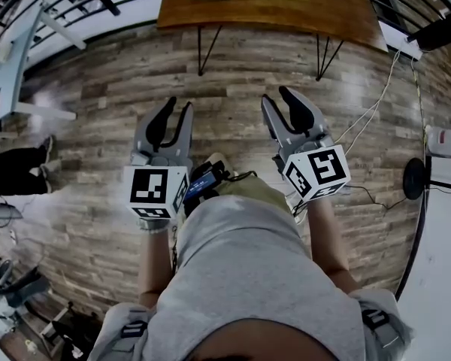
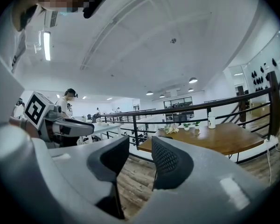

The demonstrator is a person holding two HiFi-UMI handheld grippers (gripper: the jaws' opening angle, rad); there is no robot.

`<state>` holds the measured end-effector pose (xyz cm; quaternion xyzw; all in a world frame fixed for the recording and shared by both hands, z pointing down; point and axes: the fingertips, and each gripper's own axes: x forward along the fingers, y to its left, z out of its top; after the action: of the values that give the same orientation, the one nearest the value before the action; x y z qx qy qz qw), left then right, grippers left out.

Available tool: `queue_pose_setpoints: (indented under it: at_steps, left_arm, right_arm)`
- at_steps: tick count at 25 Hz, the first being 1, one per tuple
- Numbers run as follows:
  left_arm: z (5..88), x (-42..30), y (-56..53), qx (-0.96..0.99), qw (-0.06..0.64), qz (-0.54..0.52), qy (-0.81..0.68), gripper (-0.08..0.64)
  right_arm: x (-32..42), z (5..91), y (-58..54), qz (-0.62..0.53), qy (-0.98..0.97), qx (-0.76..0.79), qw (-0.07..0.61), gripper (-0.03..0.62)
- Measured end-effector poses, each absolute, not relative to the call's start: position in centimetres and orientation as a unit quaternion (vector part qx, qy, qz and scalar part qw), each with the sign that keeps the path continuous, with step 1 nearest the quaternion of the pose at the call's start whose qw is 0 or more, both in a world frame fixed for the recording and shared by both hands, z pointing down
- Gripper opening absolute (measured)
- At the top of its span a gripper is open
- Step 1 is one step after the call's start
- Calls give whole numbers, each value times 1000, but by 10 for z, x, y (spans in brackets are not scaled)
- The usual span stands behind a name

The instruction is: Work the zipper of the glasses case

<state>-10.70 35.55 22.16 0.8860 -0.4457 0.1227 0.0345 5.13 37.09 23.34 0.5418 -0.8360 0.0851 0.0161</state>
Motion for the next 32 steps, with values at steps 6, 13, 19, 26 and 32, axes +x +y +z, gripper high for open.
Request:
queue_pose_setpoints:
  at_steps: [6,13,19,26,32]
  left_arm:
    - [222,-102,339,888,33,116,-443,113]
    - [229,-97,291,900,37,114,-420,126]
    - [229,-96,234,911,40,110,-395,129]
    - [233,-104,146,923,52,115,-363,130]
    - [231,-109,89,928,57,120,-348,124]
  right_arm:
    - [56,236,357,83,-833,546,17,144]
    - [53,242,315,90,-824,559,21,144]
    - [49,241,262,91,-817,569,36,144]
    - [39,239,181,105,-806,581,33,144]
    - [37,237,125,116,-799,588,42,144]
